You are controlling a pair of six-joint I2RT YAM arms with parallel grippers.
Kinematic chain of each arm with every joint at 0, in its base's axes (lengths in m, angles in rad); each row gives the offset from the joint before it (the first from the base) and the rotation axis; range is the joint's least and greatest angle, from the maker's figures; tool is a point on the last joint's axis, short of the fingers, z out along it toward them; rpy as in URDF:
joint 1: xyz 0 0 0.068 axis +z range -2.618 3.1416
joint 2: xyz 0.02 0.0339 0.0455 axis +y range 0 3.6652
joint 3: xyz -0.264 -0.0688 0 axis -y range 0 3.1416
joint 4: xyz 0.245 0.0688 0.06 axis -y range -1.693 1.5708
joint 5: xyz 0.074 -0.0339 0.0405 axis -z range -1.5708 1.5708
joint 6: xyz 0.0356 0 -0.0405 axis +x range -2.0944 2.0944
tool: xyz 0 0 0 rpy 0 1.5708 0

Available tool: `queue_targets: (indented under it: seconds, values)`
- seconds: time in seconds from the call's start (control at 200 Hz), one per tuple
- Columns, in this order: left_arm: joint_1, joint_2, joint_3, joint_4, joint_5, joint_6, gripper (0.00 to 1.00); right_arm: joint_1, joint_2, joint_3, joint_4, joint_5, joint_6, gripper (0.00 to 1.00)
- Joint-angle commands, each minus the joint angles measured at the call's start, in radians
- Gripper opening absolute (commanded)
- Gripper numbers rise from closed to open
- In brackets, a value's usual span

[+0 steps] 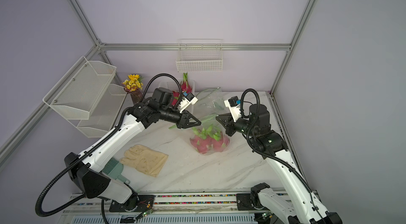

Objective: Open the zip-top bag and take out the dragon fruit
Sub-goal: Open the zipper of the food storage bag at the center of the board.

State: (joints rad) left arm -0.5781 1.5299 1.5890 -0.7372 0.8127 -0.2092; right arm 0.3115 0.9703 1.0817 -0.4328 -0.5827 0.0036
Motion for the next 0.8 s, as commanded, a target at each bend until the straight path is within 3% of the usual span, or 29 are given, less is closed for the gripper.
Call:
queue_targets:
  seconds: [0.0, 0.11, 0.355, 0.485, 0.67, 0.795]
  values:
    - [0.03, -0.026, -0.022, 0.116, 0.08, -0.137, 0.3, 0.009, -0.028, -0.007, 0.077, -0.021, -0.005, 0.0]
    - [0.04, -0.06, -0.064, 0.191, 0.091, -0.205, 0.4, 0.009, -0.027, -0.009, 0.071, -0.014, -0.008, 0.0]
    - [0.056, -0.035, -0.076, 0.173, 0.069, -0.379, 0.4, 0.009, -0.041, -0.021, 0.086, -0.023, -0.011, 0.0]
    - [0.061, -0.037, -0.105, 0.213, 0.097, -0.451, 0.47, 0.01, -0.049, -0.032, 0.098, -0.034, -0.011, 0.0]
    - [0.068, -0.069, -0.133, 0.263, 0.095, -0.496, 0.58, 0.015, -0.052, -0.036, 0.098, -0.062, -0.019, 0.0]
    - [0.071, -0.066, -0.124, 0.183, 0.035, -0.454, 0.57, 0.018, -0.066, -0.056, 0.123, -0.086, -0.02, 0.0]
